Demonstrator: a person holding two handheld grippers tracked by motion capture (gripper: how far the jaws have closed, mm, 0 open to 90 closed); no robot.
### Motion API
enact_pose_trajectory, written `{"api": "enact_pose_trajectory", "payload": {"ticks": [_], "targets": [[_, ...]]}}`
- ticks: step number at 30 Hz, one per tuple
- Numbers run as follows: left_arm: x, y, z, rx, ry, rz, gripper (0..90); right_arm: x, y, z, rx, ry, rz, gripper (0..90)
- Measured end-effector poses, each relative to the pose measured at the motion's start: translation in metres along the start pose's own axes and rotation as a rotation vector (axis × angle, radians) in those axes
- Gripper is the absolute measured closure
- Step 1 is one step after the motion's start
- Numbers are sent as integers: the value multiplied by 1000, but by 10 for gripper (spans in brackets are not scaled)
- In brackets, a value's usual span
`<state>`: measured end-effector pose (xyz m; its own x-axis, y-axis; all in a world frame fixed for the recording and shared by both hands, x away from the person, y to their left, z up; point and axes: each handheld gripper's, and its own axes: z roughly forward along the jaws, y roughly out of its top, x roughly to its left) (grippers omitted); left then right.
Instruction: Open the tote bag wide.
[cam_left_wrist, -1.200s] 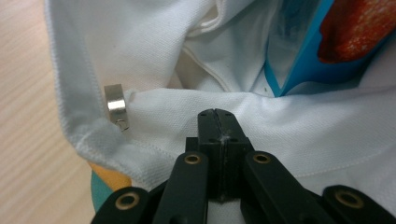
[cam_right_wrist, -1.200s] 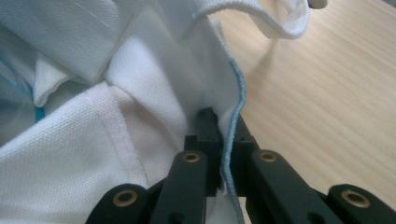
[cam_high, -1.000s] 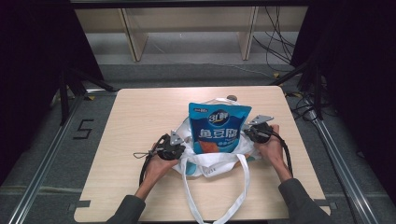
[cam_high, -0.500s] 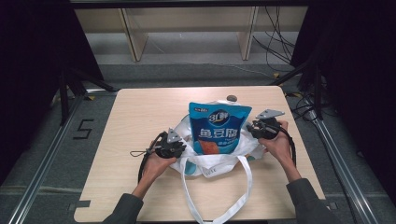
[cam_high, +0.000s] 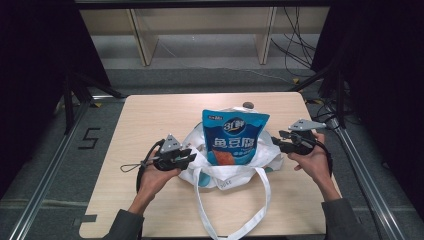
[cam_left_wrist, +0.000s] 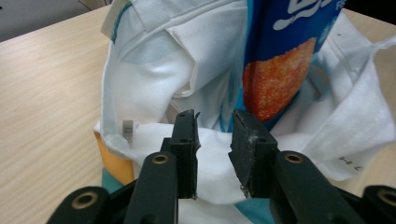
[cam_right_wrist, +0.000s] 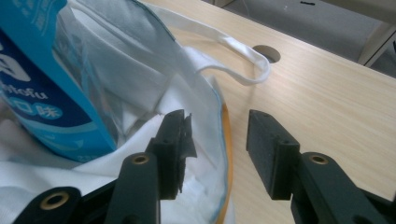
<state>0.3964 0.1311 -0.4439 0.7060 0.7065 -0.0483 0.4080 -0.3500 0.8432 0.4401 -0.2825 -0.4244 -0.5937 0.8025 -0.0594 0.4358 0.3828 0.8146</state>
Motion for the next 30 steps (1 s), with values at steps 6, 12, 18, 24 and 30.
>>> {"api": "enact_pose_trajectory", "payload": {"ticks": [6,12,18,24,30], "targets": [[-5,-5,-13,-22,-7,-38,616,-1,-14,-16,-5,15,65,535],[-6,-16,-28,-22,16,-38,496,4,-32,-25,28,7,106,501],[-2,-29,-40,-32,36,-93,399,4,-43,-25,17,6,82,470],[-5,-42,-46,-23,56,-106,364,12,-47,-29,33,23,108,457],[-13,-55,-47,-15,60,-102,318,16,-53,-31,33,32,80,435]]}}
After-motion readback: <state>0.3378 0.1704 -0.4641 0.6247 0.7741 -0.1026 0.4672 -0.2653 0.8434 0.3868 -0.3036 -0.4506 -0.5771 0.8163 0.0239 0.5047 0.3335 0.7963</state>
